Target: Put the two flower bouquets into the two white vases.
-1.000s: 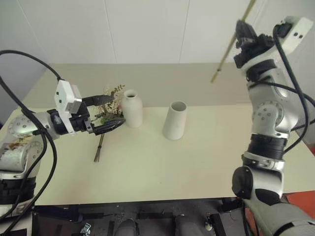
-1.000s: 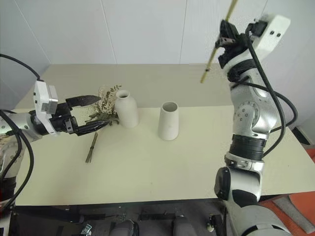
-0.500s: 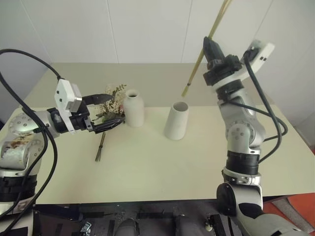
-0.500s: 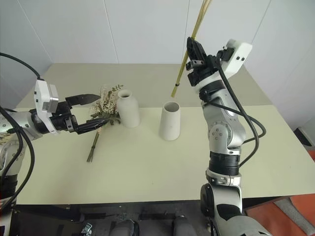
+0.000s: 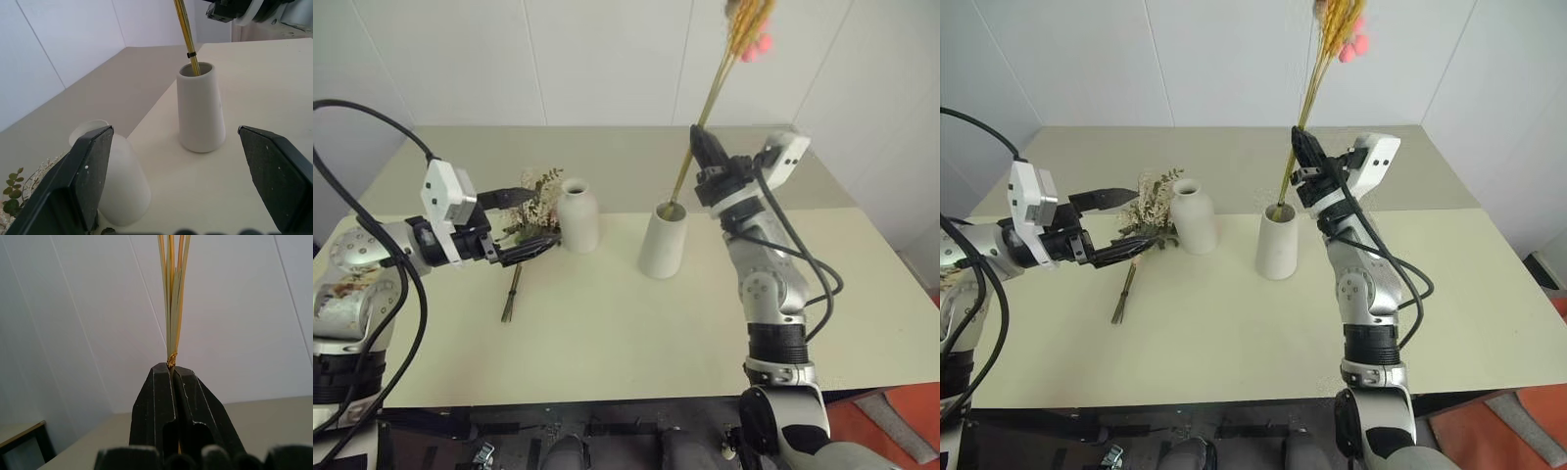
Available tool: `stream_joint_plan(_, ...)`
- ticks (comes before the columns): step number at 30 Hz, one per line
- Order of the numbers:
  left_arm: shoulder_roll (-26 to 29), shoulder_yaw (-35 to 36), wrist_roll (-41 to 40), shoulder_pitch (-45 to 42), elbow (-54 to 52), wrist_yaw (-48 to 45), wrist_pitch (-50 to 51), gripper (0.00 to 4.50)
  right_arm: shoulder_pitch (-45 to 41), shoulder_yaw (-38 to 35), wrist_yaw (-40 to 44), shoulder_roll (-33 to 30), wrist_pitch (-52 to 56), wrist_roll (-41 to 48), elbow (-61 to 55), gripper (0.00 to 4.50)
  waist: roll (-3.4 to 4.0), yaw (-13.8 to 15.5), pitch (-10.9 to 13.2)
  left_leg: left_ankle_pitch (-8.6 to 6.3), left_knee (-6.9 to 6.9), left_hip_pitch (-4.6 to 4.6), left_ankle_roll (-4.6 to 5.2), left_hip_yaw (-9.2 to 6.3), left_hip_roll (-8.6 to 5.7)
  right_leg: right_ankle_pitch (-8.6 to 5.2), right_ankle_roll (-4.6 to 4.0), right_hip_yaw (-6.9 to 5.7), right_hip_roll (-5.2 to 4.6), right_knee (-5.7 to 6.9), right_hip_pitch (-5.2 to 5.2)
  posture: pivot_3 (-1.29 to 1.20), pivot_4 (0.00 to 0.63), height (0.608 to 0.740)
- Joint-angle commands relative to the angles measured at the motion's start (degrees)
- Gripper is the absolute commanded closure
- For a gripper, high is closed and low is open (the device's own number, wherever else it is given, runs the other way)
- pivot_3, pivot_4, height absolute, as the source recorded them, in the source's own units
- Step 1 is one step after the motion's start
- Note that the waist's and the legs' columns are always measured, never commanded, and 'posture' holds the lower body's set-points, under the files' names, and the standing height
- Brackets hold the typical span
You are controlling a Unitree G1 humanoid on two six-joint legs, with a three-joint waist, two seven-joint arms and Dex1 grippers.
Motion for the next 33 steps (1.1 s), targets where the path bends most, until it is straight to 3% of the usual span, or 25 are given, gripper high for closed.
stream_joint_plan(1,0.8,2.0,-0.1,0.0,-1.9,0.6,-0.9,0.07,2.1,1.7,2.0,0.6,-4.1,-1.7,-2.6,4.47,0.0,0.0,0.0,0.0,0.0,0.0,0.0,0.0,0.0,0.0,0.0,0.0,0.0,0.0,0.0,0.0,0.15,0.74)
stream_joint_plan(4,0.9,1.9,0.0,0.1,-2.1,0.5,-1.2,0.07,4.1,3.2,3.1,0.5,-7.3,-3.9,-3.9,4.47,0.0,0.0,0.0,0.0,0.0,0.0,0.0,0.0,-0.01,0.0,0.0,0.0,-0.01,0.0,0.0,0.0,0.15,0.74)
stream_joint_plan(7,0.9,1.9,-0.1,-0.1,-2.1,0.4,-1.3,0.07,5.7,4.0,4.2,0.6,-8.1,-3.7,-5.4,3.72,0.0,0.0,0.0,0.0,0.0,0.0,0.0,0.0,0.0,0.0,0.0,0.0,0.0,0.0,0.0,0.0,0.15,0.74)
stream_joint_plan(18,0.8,1.1,0.5,-1.1,-1.1,0.0,-1.7,0.07,15.9,8.8,3.4,-2.7,-4.5,-9.3,-15.6,0.05,0.0,0.1,0.0,0.0,0.0,0.02,0.0,0.0,0.0,-0.01,-0.01,0.0,0.01,-0.01,0.01,0.0,0.15,0.74)
stream_joint_plan(22,0.8,1.2,1.0,-0.7,-1.5,2.0,0.1,0.07,20.2,9.2,4.3,-9.2,1.9,-9.7,-21.6,0.05,0.0,0.3,0.0,0.0,0.01,0.0,0.0,0.0,-0.02,-0.01,0.0,0.0,-0.01,-0.03,0.02,0.0,0.15,0.74)
stream_joint_plan(24,-0.3,0.9,3.5,-0.1,-3.6,8.5,3.1,0.07,22.2,7.3,7.4,-15.8,6.3,-8.0,-26.2,0.05,0.0,0.4,0.0,0.0,0.04,-0.01,0.0,-0.01,-0.03,-0.01,0.0,0.0,-0.01,-0.03,0.03,0.0,0.15,0.74)
stream_joint_plan(29,-2.1,-0.1,7.1,3.2,-10.9,23.5,16.2,0.07,23.0,0.7,15.6,-31.7,22.2,6.7,-33.6,0.05,-0.02,0.2,0.0,-0.01,0.04,0.03,0.01,-0.04,-0.05,-0.03,0.03,0.01,-0.03,-0.06,0.1,0.0,0.15,0.74)
stream_joint_plan(33,-7.2,-3.2,14.2,3.2,-17.8,38.3,25.7,0.07,22.4,1.2,25.3,-42.2,23.3,8.6,-36.0,0.05,-0.09,0.3,0.0,-0.01,0.04,0.11,0.01,-0.07,-0.02,-0.03,0.03,0.0,0.03,-0.06,0.19,0.0,0.15,0.74)
